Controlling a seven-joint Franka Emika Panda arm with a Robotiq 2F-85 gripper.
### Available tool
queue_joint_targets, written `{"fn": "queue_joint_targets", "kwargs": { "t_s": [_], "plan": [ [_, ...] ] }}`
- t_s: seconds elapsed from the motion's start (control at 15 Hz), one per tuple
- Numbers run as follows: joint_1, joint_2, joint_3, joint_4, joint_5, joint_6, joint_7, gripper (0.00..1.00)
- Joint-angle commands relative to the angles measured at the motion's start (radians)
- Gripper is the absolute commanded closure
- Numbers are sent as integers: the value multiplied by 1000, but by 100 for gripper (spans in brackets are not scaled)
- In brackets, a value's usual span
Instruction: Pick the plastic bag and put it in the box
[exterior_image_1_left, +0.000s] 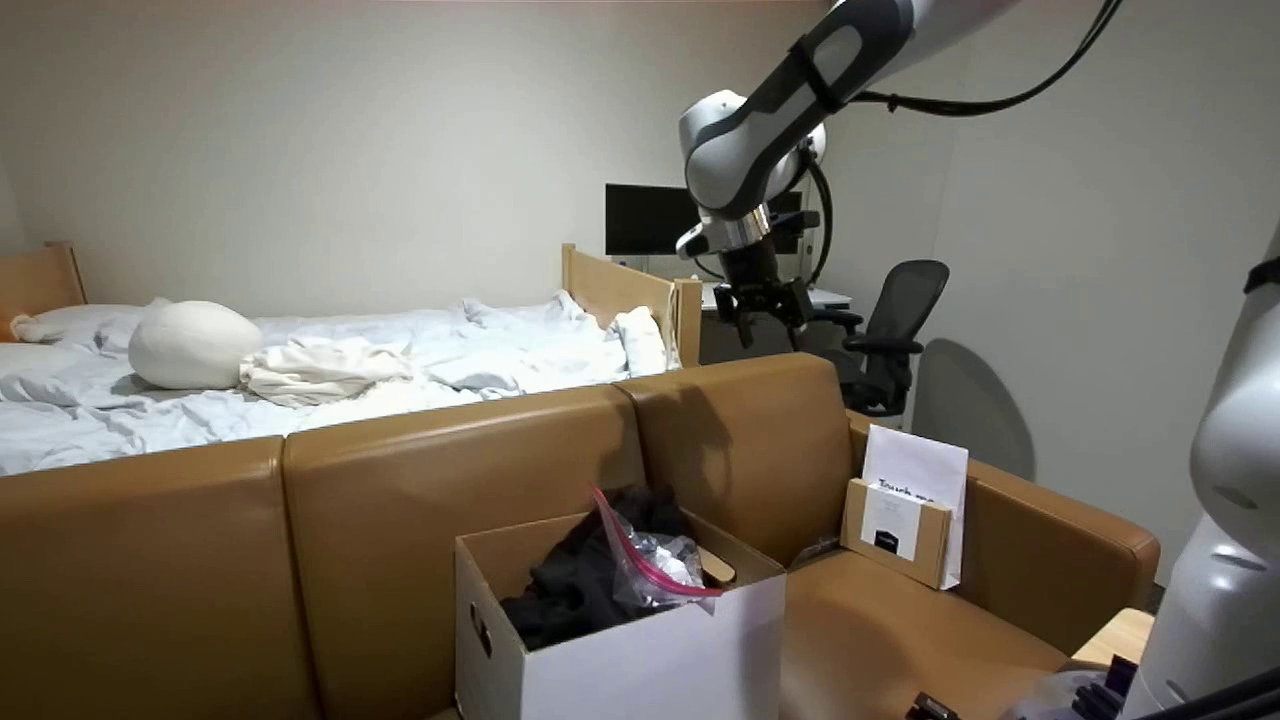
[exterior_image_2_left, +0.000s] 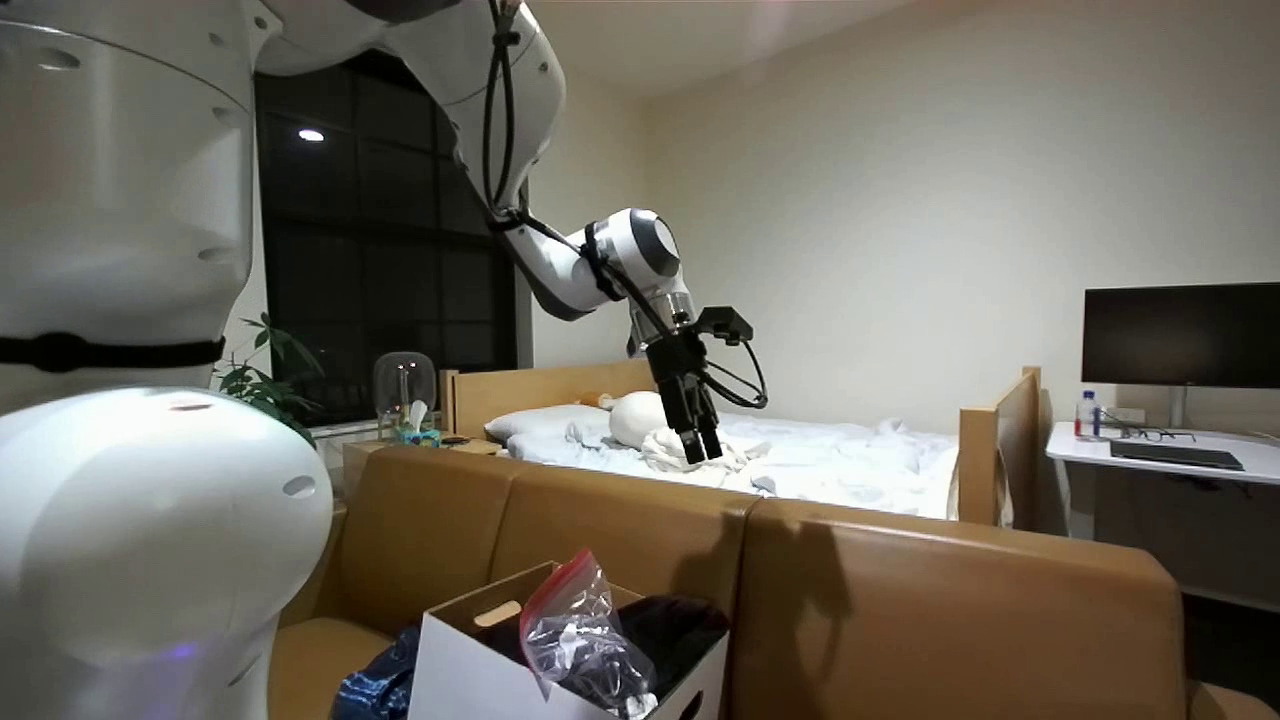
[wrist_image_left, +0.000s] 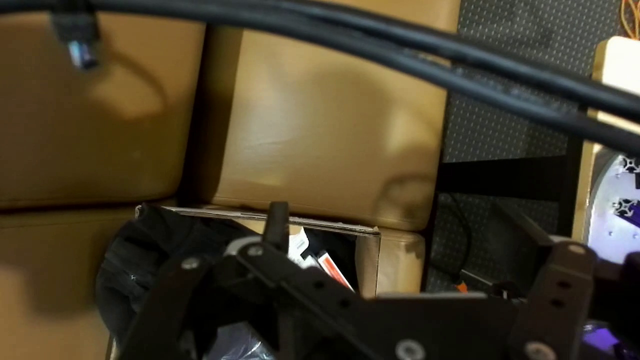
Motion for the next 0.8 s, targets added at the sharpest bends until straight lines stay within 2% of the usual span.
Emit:
{"fn": "queue_joint_targets", "kwargs": {
  "t_s": [0.0,0.33,0.4,0.73],
  "plan": [
    [-27,-110,-32,-145,67,110,19,0],
    [-41,-170,-82,-248,124,201,10,0],
    [-29,-119,-73,-181,93,144,4,0],
    [-32,-142,-85,-215,102,166,4,0]
  ]
}}
